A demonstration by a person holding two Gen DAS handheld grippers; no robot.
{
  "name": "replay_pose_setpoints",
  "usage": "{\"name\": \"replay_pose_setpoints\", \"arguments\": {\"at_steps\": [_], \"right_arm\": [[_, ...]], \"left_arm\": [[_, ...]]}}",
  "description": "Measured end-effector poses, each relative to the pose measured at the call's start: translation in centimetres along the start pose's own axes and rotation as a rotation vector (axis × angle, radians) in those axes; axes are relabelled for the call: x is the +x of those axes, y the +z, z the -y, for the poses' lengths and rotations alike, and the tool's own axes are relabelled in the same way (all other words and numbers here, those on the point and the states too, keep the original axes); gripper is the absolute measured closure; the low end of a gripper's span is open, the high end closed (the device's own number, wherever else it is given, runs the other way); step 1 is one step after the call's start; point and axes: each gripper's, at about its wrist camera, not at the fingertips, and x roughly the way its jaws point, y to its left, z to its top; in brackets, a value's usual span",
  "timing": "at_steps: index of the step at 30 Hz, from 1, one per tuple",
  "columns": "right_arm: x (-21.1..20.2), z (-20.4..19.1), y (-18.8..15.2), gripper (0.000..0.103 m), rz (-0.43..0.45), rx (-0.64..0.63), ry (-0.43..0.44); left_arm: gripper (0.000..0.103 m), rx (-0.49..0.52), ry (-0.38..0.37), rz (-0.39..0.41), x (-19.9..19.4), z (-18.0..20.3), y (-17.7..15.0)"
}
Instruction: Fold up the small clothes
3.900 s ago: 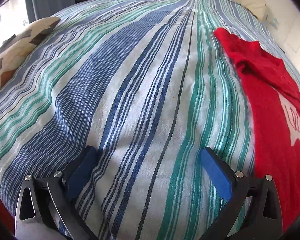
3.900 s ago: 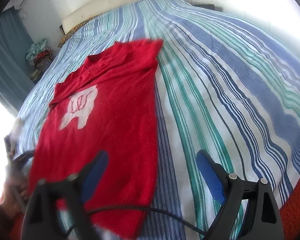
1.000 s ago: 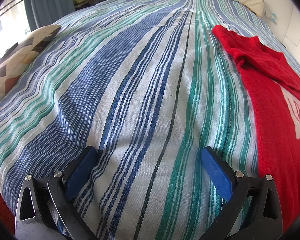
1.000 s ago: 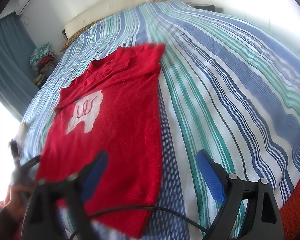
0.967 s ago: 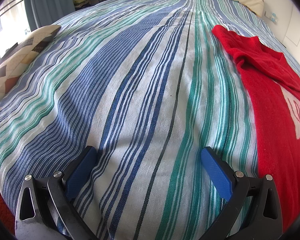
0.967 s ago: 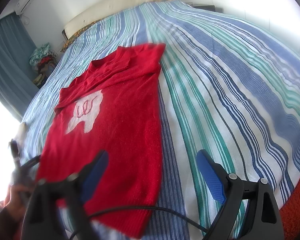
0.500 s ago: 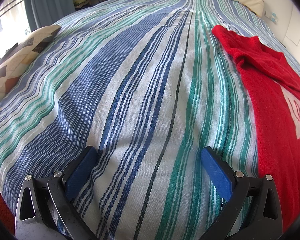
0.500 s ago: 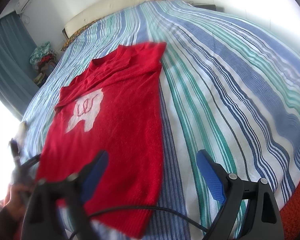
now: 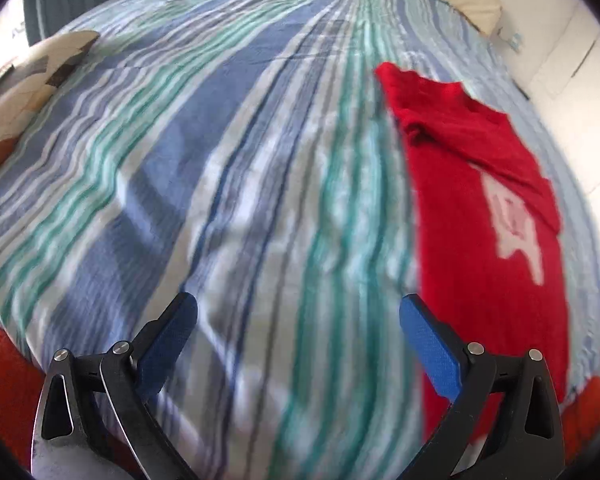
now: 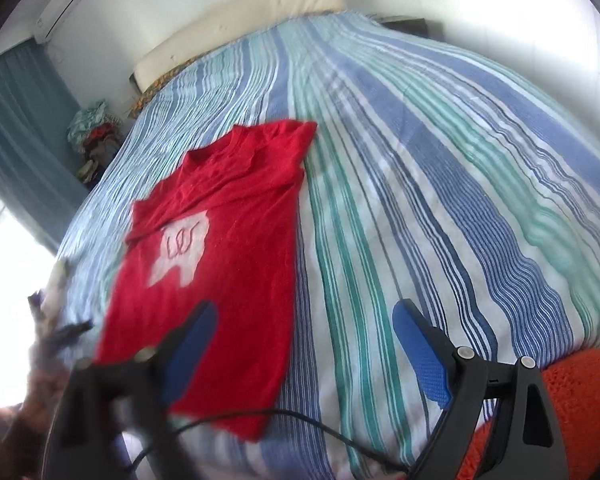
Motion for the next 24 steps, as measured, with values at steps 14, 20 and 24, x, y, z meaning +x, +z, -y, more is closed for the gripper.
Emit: {"name": "replay_pose_setpoints", "arguments": {"at_steps": [14, 20, 24], "right_arm": [[-3.3, -5.9, -2.0, 0.008, -0.345, -0.45, 0.167], [7.6, -4.2, -4.1, 0.017, -0.476, -0.058, 0.171], [8.4, -4.0, -4.1, 0.036, -0.463, 0.023, 0.252]], "left_arm": [[0.017, 0.144, -0.156, -0.203, 0.9, 5.5, -5.2], [0.036, 0.18, -0.14, -0.225, 0.8, 6.5, -6.8], [0.071, 0.221, -0.128, -0.259, 1.0, 7.5, -7.4]]}}
